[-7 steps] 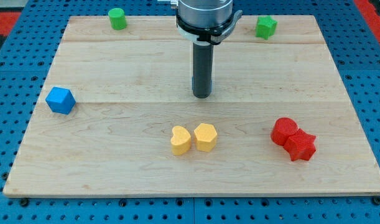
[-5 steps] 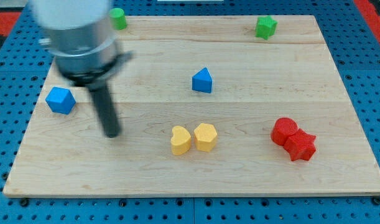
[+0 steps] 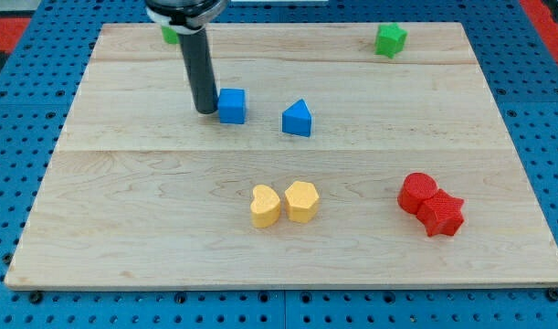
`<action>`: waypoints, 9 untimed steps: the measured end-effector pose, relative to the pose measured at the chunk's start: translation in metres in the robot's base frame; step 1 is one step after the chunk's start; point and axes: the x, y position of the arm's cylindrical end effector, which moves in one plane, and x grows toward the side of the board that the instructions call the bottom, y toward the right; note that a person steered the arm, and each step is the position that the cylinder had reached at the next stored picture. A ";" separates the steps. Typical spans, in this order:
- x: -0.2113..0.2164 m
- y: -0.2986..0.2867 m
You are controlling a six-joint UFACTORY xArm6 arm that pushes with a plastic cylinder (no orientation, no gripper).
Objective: Push blue cube closer to the blue triangle
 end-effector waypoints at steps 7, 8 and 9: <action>-0.010 0.051; -0.015 0.075; -0.055 0.120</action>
